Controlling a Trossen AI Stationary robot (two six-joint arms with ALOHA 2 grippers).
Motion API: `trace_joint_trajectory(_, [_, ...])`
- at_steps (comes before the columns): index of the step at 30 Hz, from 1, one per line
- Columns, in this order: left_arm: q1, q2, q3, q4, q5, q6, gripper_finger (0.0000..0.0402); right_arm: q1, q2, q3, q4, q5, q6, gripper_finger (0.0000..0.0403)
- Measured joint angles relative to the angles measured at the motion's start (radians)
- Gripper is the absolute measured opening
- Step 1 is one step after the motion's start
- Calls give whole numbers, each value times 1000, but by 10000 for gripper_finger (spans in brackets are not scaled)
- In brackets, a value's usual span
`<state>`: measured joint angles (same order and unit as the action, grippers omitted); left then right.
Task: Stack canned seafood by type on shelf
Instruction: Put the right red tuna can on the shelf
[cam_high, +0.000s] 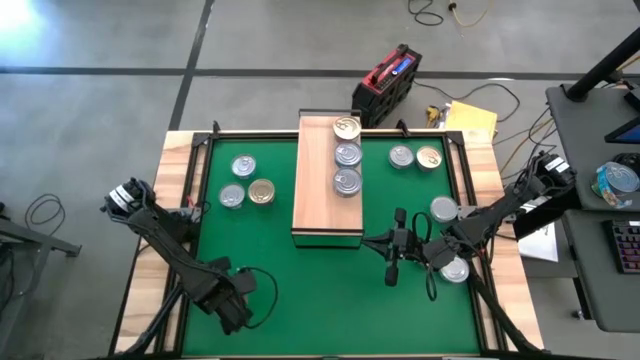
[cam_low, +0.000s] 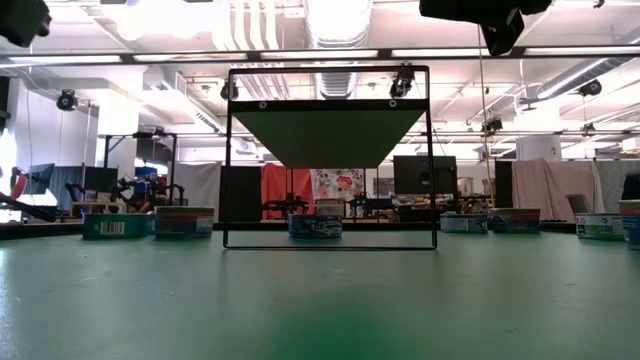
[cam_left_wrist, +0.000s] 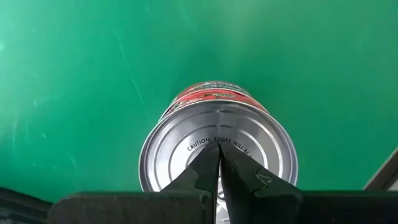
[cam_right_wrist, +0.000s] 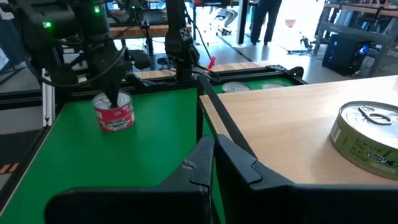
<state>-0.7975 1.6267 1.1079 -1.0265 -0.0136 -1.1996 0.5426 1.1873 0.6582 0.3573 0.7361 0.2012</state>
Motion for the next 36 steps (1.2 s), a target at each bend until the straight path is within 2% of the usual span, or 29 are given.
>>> trace_joint_trajectory(5, [1, 9, 57, -37, -65, 21, 0, -1, 0, 0, 0, 0, 8, 9])
trace_joint_trajectory(9, [1, 10, 111, -34, -153, 95, 0, -2, 0, 0, 0, 0, 8, 9])
trace_joint_trajectory(20, [8, 114, 110, -28, -77, 117, 0, -2, 0, 0, 0, -1, 8, 9])
trace_joint_trajectory(23, [11, 144, 131, -12, -87, 147, 0, -2, 0, 0, -1, -1, 11, 9])
trace_joint_trajectory(29, [23, 220, 204, 55, -179, 269, 0, -2, 0, 0, 1, -1, 15, 9])
trace_joint_trajectory(36, [37, 269, 234, 24, -160, 320, 0, -2, 0, 0, 0, -1, 27, 9])
